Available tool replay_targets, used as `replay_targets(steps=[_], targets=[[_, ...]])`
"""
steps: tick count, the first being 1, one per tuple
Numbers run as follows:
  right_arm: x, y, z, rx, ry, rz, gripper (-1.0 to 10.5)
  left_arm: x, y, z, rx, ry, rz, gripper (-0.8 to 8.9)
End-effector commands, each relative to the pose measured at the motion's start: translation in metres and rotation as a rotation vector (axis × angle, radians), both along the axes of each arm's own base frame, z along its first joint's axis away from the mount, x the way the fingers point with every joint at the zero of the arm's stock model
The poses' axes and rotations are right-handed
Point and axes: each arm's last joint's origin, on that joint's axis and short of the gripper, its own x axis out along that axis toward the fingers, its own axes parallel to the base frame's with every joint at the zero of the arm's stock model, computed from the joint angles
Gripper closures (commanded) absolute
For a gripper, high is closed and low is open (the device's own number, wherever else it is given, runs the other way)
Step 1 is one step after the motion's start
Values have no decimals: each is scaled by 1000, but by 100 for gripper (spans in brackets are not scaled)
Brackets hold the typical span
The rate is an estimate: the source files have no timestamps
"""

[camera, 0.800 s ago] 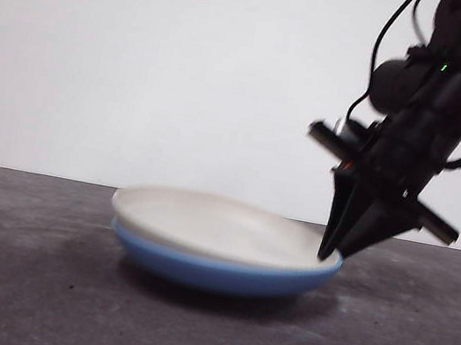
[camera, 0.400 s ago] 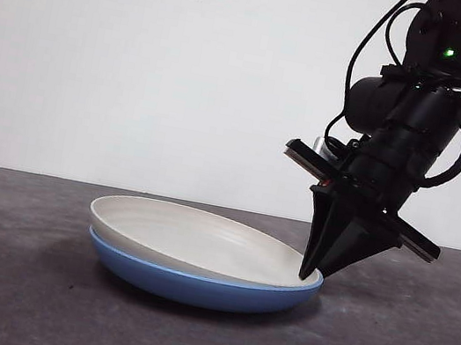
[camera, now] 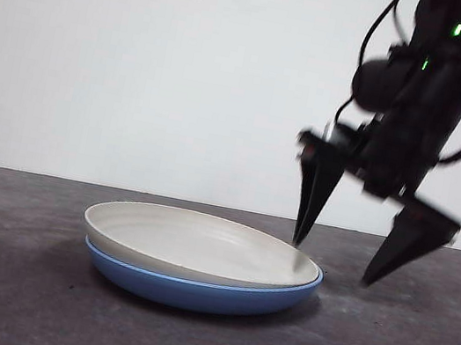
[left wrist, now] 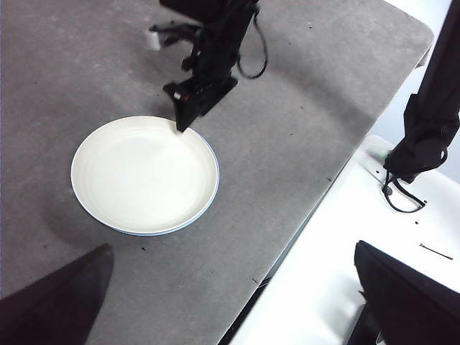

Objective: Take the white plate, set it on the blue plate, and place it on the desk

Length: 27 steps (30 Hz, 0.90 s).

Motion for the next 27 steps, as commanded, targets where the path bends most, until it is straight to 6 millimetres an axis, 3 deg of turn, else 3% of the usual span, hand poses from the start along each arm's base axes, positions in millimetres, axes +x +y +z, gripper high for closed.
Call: replay_targets(steps=[1,7,14,20,27], targets=[[-7,-4,32,-27,-80,35,414,0,-1,4,-11,-23,-15,174],[-54,-20,95,-80,-202,64,373,0,-1,4,-11,-23,-15,174],[-136,-45,162,-77,-389,66,347,0,-1,4,-11,-23,-15,174],[-213,-73,193,-11,-518,85,348,0,-1,4,-21,-6,-1,174],[-282,-106,205,65,-666,68,348,-1,0,2,-27,56,31,174]])
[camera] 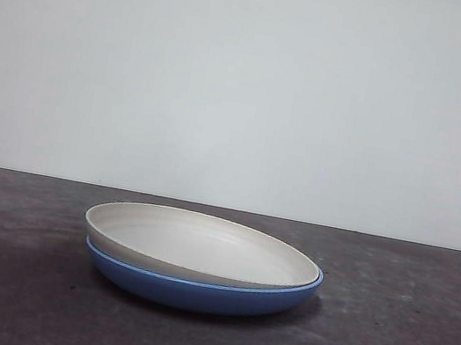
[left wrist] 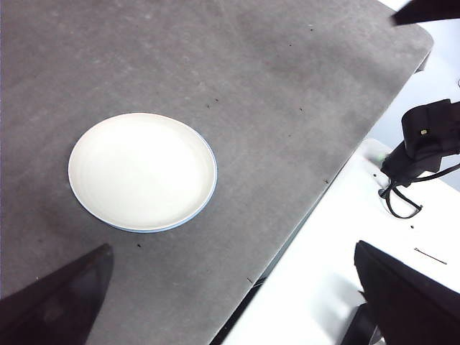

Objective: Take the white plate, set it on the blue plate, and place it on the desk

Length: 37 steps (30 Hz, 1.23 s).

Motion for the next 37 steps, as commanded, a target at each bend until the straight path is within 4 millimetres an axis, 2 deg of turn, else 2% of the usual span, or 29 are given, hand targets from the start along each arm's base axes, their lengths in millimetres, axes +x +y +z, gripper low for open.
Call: replay_targets(steps=[1,7,14,15,17,19,20,37], targets=[[-23,-11,4,24,-35,0,348,-1,0,1,-10,39,14,174],[-55,-27,1,59,-107,3,348,-5,3,-4,24,113,30,176],[-60,-30,1,58,-136,13,355,-9,6,-5,28,122,32,198],[-60,-30,1,58,-136,13,403,-9,6,-5,27,121,32,225],[-60,-30,1,56,-136,14,627,-9,6,-5,28,119,30,437],[-60,-29,2,56,-145,14,959,-9,6,-5,30,109,24,774],[-59,-29,2,59,-154,16,928,-9,6,-4,27,105,24,801],[-56,-28,8,92,-221,15,927,-7,5,-2,12,86,24,788]])
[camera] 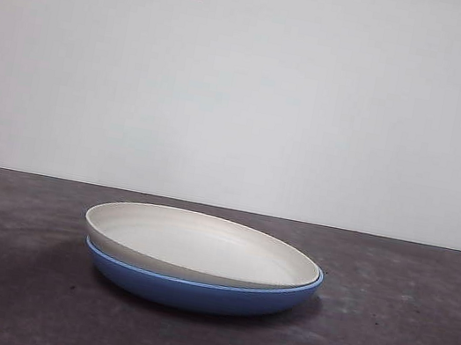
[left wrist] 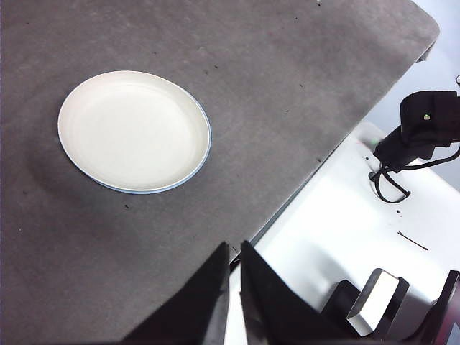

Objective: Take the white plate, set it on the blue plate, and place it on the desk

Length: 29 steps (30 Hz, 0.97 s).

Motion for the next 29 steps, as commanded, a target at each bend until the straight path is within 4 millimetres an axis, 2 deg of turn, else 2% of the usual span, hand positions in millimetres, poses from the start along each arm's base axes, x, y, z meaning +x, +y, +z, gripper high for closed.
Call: replay_targets(steps=[1,7,11,14,23,26,29], targets=[[-1,-1,5,6,-34,10,927,0,-1,3,-5,-9,-11,789],[-1,-1,5,6,-34,10,927,13,6,-3,3,3,159,789],[-1,-1,5,6,-35,10,927,22,15,-24,-13,-27,320,788],[-1,-1,5,6,-34,10,927,26,22,-51,-41,-101,411,789],[-1,-1,5,6,-34,10,927,47,36,-155,-174,-569,637,788],[-1,-1,5,6,-35,10,927,48,41,-188,-183,-640,757,788],[-1,-1,5,6,-35,10,927,47,44,-215,-187,-634,841,789]])
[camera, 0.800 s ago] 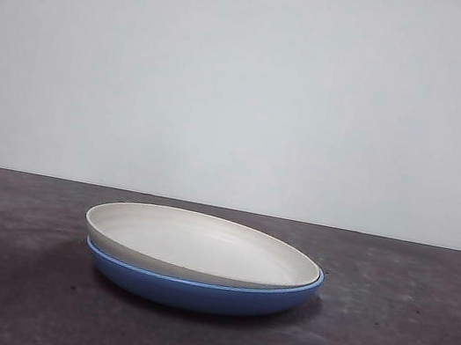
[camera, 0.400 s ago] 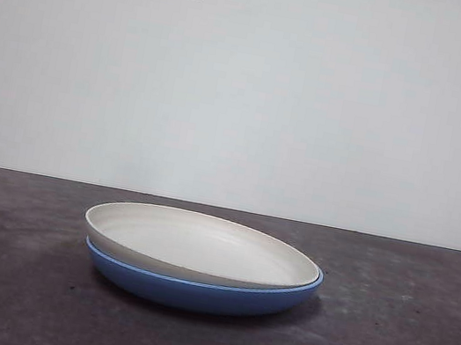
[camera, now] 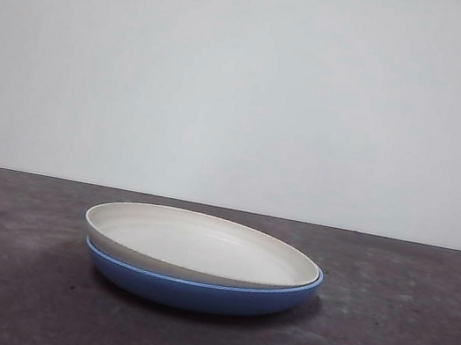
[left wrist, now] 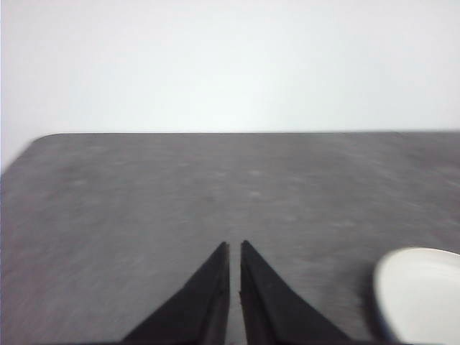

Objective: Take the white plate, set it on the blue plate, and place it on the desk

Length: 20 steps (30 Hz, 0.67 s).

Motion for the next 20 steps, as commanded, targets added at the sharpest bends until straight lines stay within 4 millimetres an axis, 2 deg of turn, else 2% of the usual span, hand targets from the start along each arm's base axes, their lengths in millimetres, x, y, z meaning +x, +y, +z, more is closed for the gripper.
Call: replay_targets(steps=[1,9,20], targets=[[-1,-1,5,7,-35,10,927,0,2,-21,-43,7,56,788],[-1,-1,5,6,-35,10,927,-1,3,-57,-42,28,113,789],[-1,-1,5,6,-35,10,927,-1,3,-73,-33,88,113,789]])
